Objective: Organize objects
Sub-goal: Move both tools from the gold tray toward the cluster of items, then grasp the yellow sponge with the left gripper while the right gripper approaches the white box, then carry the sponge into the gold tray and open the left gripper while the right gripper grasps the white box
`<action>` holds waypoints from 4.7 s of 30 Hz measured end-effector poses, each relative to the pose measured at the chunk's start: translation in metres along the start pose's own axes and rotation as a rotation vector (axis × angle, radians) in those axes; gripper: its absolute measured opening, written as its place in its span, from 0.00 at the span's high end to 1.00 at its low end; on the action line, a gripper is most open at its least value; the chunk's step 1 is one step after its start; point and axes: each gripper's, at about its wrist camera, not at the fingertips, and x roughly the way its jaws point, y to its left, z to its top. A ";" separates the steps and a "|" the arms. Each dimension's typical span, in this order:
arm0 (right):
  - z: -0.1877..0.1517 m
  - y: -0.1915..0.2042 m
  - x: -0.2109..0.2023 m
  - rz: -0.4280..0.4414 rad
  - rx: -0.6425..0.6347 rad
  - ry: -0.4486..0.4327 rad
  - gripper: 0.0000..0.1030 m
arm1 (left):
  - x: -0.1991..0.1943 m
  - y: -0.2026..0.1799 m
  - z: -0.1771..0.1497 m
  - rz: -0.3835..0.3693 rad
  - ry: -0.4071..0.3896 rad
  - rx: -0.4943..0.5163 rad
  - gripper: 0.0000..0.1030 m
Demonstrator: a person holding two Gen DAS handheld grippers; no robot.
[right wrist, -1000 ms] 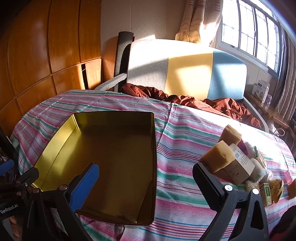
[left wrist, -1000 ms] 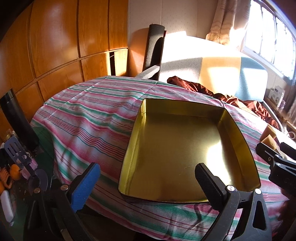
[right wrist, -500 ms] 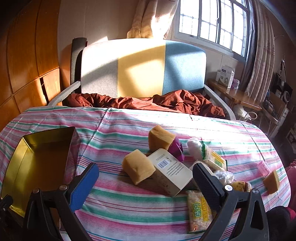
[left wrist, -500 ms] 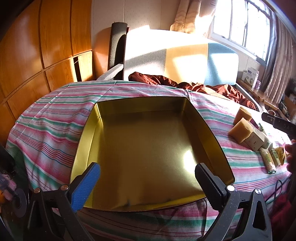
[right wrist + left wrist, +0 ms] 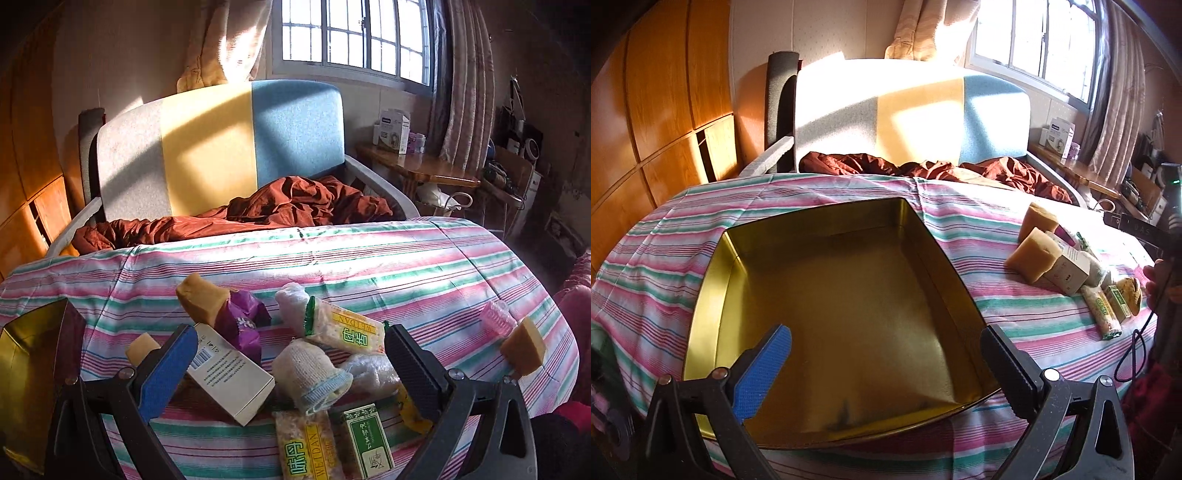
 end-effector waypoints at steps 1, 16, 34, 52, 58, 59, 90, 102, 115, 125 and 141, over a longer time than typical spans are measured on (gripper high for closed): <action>0.001 -0.010 0.005 -0.015 0.047 0.020 0.00 | 0.003 -0.007 0.003 -0.013 0.002 0.013 0.00; 0.001 -0.044 0.017 0.054 0.231 0.093 0.00 | 0.070 -0.122 0.043 -0.187 0.062 0.208 0.00; 0.002 -0.052 0.018 0.105 0.280 0.104 0.00 | 0.164 -0.200 0.071 -0.159 0.145 0.370 0.00; -0.006 -0.046 0.037 0.183 0.273 0.234 0.06 | 0.106 -0.190 0.003 -0.310 0.113 0.349 0.46; -0.011 -0.037 0.044 0.250 0.260 0.286 0.13 | 0.080 -0.181 -0.031 -0.311 0.069 0.364 0.46; -0.010 -0.035 0.043 0.272 0.259 0.279 0.14 | 0.077 -0.177 -0.034 -0.312 0.067 0.356 0.47; -0.047 0.095 0.096 0.338 -0.343 0.495 0.50 | 0.078 -0.155 -0.053 -0.353 0.086 0.304 0.48; -0.046 0.086 0.108 0.326 -0.297 0.501 0.48 | 0.075 -0.156 -0.056 -0.329 0.082 0.318 0.48; -0.052 0.092 0.109 0.312 -0.335 0.481 0.48 | 0.026 -0.142 -0.036 -0.349 -0.008 0.315 0.49; -0.055 0.100 0.106 0.283 -0.391 0.457 0.49 | -0.009 0.004 0.003 -0.083 -0.041 0.032 0.48; -0.055 0.103 0.110 0.267 -0.412 0.445 0.49 | 0.017 0.130 -0.058 0.230 0.079 -0.131 0.39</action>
